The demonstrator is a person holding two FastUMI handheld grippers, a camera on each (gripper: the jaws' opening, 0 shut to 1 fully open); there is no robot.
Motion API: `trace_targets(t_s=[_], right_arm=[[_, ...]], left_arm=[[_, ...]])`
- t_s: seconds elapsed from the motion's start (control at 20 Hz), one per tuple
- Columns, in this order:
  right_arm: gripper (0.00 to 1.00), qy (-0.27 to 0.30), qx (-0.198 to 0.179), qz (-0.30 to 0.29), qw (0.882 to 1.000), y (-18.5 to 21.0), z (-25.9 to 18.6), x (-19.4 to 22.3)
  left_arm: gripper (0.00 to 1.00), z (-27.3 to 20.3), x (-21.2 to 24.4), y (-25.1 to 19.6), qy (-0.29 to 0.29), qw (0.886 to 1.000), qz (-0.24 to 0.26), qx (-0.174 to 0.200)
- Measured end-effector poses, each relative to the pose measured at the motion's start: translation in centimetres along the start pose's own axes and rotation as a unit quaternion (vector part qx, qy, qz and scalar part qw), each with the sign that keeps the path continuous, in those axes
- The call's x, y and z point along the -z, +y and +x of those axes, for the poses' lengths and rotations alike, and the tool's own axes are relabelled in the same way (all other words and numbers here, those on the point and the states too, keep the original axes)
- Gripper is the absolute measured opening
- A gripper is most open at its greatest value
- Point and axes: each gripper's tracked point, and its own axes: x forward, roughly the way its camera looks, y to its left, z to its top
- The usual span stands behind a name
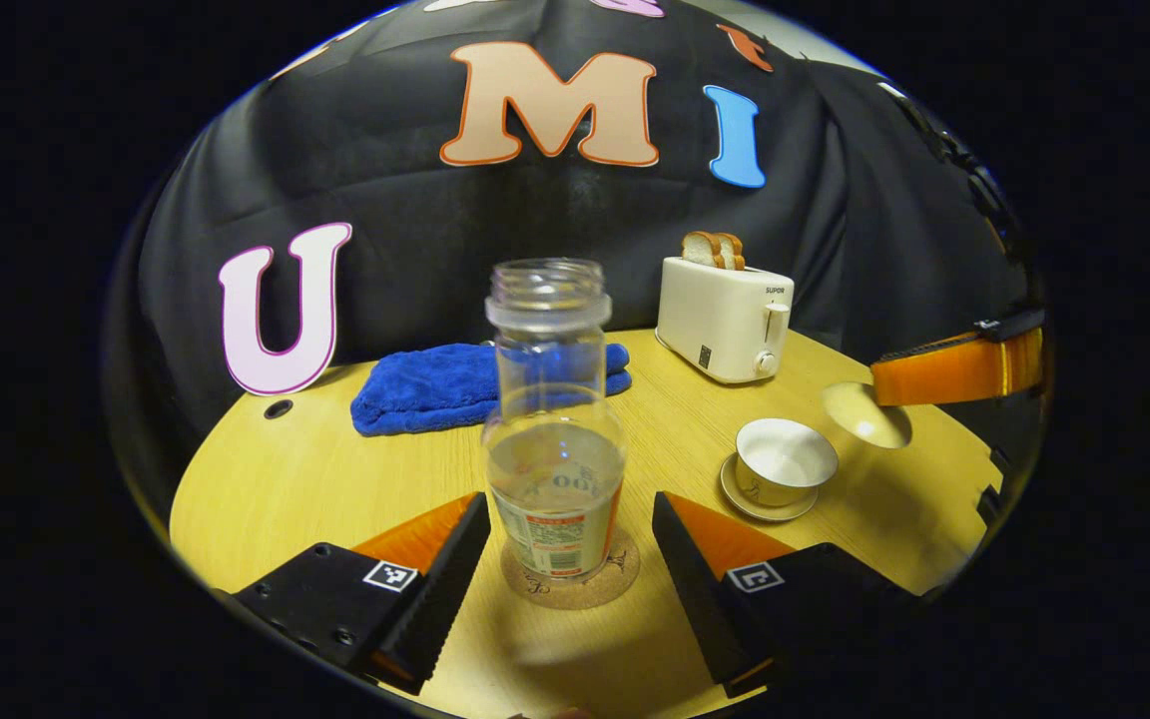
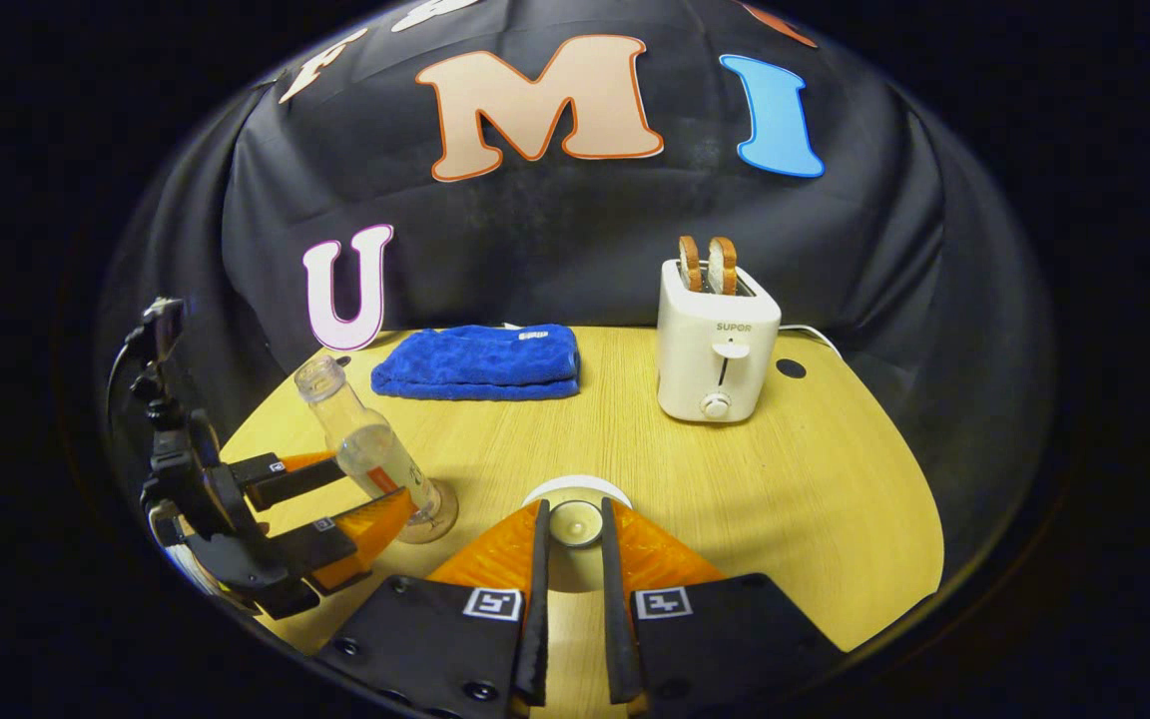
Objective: Open the teacup lid with one hand, grasp the water bottle and pour water into the teacup with the other hand; after pouring, place the water bottle on the coaster and then close the teacup lid.
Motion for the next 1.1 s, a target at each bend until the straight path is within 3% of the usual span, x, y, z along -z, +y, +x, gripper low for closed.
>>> trace_targets(t_s=[1.1], right_arm=[[0.24, 0.008, -0.003, -0.021, 1.0, 0.5, 6.0, 2.0]], left_arm=[[0.95, -8.3, -2.1, 1.6, -0.025, 0.998, 0.007, -0.055]])
